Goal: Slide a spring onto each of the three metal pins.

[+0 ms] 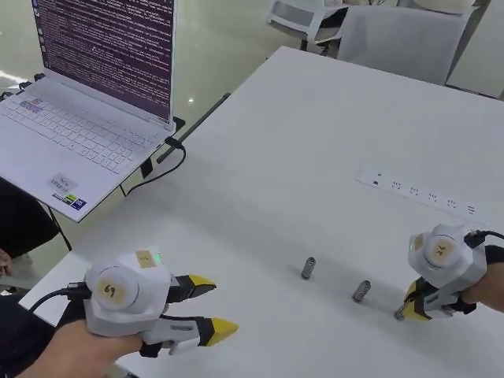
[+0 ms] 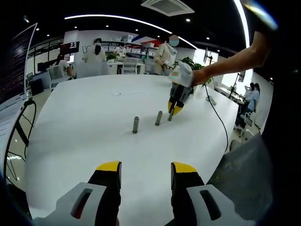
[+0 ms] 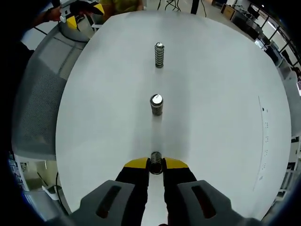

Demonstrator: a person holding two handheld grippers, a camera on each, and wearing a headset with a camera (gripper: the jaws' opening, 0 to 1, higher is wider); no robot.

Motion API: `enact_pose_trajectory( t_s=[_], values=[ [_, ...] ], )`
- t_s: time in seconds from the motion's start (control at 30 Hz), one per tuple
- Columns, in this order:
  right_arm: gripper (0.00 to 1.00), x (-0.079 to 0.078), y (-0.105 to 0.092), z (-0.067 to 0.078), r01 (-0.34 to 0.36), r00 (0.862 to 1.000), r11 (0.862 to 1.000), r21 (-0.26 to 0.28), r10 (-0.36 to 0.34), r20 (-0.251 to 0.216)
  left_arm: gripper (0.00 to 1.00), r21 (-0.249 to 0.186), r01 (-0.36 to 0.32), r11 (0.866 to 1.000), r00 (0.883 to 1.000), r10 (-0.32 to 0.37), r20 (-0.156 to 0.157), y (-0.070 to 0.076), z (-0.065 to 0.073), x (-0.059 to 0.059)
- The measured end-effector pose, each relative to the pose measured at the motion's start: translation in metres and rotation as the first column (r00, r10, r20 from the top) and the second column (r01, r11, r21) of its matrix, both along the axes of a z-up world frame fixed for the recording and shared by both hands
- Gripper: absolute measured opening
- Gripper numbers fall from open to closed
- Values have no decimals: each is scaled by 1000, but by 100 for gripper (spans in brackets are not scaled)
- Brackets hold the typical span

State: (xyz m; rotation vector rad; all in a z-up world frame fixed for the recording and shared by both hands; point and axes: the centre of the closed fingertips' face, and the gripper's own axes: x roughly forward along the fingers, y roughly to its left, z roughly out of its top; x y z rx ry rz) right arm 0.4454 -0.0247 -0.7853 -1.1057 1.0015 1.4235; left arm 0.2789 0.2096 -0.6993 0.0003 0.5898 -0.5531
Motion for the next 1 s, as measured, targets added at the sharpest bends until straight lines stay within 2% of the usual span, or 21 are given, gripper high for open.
enact_pose_trajectory(
  t_s=[0.47,1.0],
  values=[
    [9,0,-1,-1,7,1000,1000,-1,-7,-5,36,1,-2,1000,1000,2,0,3,0,0],
    [15,-3,0,9,32,999,999,25,-32,-14,36,4,9,1000,1000,-9,7,1,3,1]
  ],
)
